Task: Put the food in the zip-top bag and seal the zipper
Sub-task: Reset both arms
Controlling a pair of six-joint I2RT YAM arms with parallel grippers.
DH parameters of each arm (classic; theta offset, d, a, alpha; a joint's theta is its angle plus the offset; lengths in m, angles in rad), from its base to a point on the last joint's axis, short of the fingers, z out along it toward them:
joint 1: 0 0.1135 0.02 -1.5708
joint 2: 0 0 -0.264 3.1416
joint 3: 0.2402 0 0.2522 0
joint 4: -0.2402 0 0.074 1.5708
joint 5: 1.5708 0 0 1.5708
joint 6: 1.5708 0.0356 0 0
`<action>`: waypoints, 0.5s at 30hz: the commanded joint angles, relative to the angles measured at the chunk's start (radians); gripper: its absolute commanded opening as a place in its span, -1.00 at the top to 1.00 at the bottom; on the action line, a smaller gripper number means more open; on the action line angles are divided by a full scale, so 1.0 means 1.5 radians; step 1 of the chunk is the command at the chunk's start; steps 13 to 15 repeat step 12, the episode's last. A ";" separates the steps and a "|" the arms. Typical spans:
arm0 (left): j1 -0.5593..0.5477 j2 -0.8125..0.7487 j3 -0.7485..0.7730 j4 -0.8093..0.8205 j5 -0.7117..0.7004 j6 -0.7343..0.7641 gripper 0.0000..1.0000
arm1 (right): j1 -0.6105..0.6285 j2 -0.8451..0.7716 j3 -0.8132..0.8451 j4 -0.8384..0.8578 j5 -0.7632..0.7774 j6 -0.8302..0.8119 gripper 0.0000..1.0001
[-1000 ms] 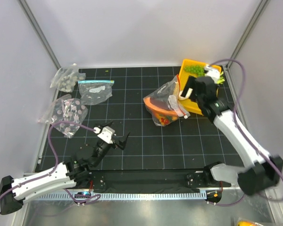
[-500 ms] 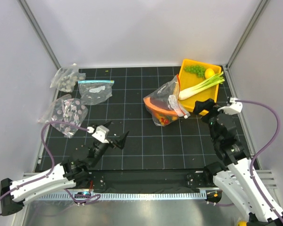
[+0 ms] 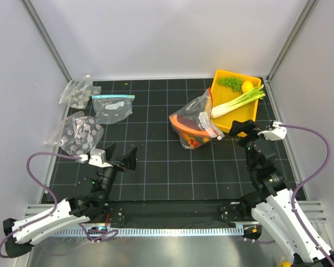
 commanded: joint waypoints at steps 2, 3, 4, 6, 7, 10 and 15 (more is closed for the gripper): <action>0.001 -0.001 -0.006 0.020 -0.069 -0.031 -0.99 | 0.002 -0.009 0.000 0.048 0.031 0.010 -0.99; 0.001 0.005 -0.005 0.021 -0.071 -0.030 -0.99 | 0.001 -0.009 -0.001 0.047 0.032 0.010 -0.99; 0.001 0.007 -0.003 0.020 -0.074 -0.030 -0.99 | 0.001 -0.010 -0.001 0.049 0.031 0.010 -0.99; 0.001 0.012 0.001 0.019 -0.077 -0.030 -0.99 | 0.001 -0.008 -0.001 0.050 0.028 0.018 -0.99; 0.001 0.018 0.001 0.020 -0.077 -0.030 -1.00 | 0.001 -0.007 -0.002 0.050 0.027 0.023 -0.99; 0.001 0.022 0.001 0.020 -0.077 -0.029 -0.99 | 0.001 0.000 0.002 0.044 0.028 0.032 -0.99; 0.001 0.023 0.000 0.020 -0.076 -0.029 -0.99 | 0.001 0.005 0.005 0.041 0.026 0.025 -0.99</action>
